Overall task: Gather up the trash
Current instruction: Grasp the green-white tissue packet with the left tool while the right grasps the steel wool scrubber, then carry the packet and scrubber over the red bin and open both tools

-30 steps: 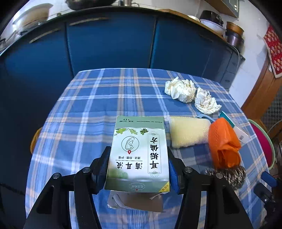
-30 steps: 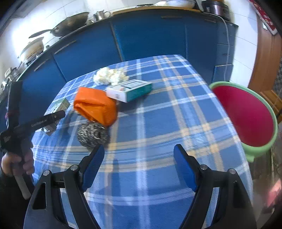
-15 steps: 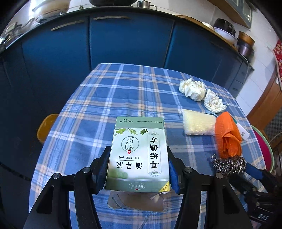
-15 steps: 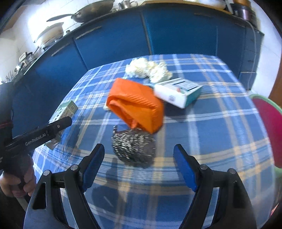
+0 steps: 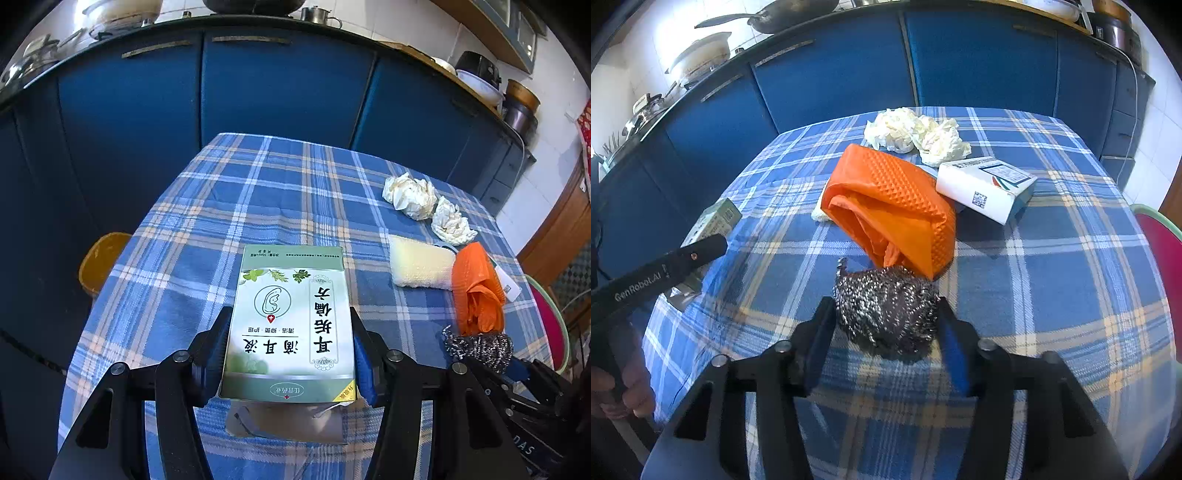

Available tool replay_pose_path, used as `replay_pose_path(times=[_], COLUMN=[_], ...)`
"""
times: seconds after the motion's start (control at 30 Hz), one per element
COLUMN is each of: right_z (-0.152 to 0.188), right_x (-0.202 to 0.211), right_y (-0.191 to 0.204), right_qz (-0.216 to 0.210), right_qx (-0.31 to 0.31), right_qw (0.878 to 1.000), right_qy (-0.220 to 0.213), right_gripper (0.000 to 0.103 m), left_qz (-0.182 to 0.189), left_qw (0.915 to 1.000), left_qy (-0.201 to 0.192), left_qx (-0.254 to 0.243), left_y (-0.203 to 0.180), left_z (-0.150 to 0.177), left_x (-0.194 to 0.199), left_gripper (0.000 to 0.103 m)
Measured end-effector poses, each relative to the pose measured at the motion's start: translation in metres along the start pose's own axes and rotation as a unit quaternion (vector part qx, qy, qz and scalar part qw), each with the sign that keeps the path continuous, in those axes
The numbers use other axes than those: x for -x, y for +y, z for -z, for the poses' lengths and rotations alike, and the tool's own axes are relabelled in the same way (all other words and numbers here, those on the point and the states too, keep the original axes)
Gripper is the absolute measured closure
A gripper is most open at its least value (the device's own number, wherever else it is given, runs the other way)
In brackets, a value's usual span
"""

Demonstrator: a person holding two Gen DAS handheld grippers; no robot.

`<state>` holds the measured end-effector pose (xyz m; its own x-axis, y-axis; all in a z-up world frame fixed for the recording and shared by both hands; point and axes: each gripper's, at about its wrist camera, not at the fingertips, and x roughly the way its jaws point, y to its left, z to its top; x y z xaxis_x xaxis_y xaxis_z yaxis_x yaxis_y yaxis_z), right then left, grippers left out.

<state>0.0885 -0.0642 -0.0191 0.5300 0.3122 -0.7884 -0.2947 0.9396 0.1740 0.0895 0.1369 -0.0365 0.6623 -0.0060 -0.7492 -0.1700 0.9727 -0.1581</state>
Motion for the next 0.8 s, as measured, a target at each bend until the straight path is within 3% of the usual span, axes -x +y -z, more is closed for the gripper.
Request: replay_pose_path(times=[0.17, 0.47, 0.8], right_z=[0.005, 0.022, 0.033], right_x=[0.004, 0.026, 0.078], right_y=[0.001, -0.005, -0.026], right_qz=[-0.005, -0.039, -0.038], right_qx=[0.0, -0.015, -0.033], right_qw=[1.0, 0.999, 0.998], right_qy=[-0.002, 0.001, -0.049], right_gripper=[0.062, 0.063, 0.063], left_qz=[0.0, 0.004, 0.033], left_qw=[1.0, 0.9997, 0.9984], left_qy=[-0.008, -0.023, -0.029], left_qx=[-0.001, -0.01, -0.035], left_y=[-0.001, -0.013, -0.043], left_z=[0.0, 0.0, 0.002], left_x=[0.01, 0.03, 0.048], left_gripper=[0.044, 0.044, 0.044])
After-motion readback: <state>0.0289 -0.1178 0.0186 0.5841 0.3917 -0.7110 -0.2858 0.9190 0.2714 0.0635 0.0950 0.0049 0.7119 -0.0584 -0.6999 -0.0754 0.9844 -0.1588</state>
